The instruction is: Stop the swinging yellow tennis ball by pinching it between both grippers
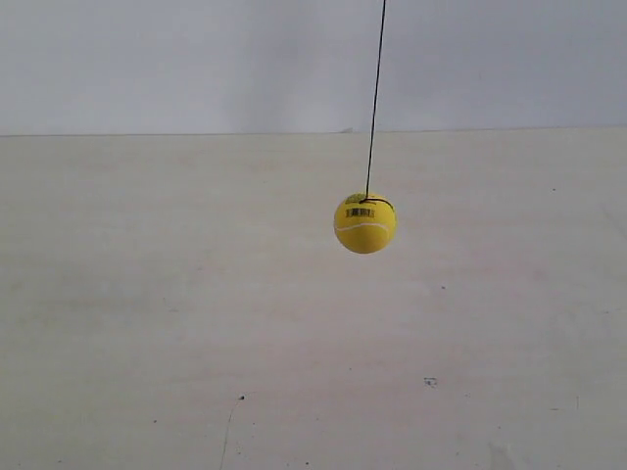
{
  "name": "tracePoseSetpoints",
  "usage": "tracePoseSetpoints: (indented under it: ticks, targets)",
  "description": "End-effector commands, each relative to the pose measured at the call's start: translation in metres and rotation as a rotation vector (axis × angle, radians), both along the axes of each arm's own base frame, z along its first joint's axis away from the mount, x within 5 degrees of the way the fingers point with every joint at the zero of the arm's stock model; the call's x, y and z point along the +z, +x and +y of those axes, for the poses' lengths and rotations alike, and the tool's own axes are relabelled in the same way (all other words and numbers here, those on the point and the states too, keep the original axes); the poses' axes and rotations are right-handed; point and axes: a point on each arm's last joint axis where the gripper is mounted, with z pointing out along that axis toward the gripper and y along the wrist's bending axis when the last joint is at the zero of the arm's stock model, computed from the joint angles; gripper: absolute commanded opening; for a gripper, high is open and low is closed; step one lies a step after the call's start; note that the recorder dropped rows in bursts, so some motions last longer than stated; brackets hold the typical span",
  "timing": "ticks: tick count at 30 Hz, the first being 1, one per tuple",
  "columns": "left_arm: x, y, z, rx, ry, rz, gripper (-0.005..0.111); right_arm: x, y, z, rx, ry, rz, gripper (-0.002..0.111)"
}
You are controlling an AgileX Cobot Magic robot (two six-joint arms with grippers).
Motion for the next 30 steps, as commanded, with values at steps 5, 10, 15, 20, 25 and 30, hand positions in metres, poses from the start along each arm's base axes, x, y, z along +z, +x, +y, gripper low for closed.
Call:
tracePoseSetpoints:
  ticks: [5, 10, 15, 20, 25, 30]
  targets:
    - [-0.042, -0.065, 0.017, 0.085, -0.092, -0.133, 0.005, -0.024, -0.062, -0.008, -0.152, 0.06, -0.101, 0.0]
    - [-0.071, -0.068, 0.023, 0.111, -0.166, -0.109, 0.005, -0.06, -0.088, -0.007, -0.167, 0.07, -0.149, 0.0]
    - [-0.092, -0.052, 0.017, 0.047, -0.167, -0.025, 0.005, -0.087, -0.091, -0.008, -0.171, 0.085, -0.134, 0.0]
    - [-0.115, -0.036, 0.012, 0.027, -0.138, 0.052, 0.005, -0.101, -0.081, -0.004, -0.11, 0.085, -0.053, 0.0]
    - [-0.128, -0.028, 0.011, 0.03, -0.135, 0.1, 0.005, -0.103, -0.08, -0.001, -0.057, 0.102, -0.03, 0.0]
    - [-0.13, -0.028, 0.008, 0.0, -0.119, 0.102, 0.005, -0.103, -0.08, 0.0, -0.018, 0.147, -0.011, 0.0]
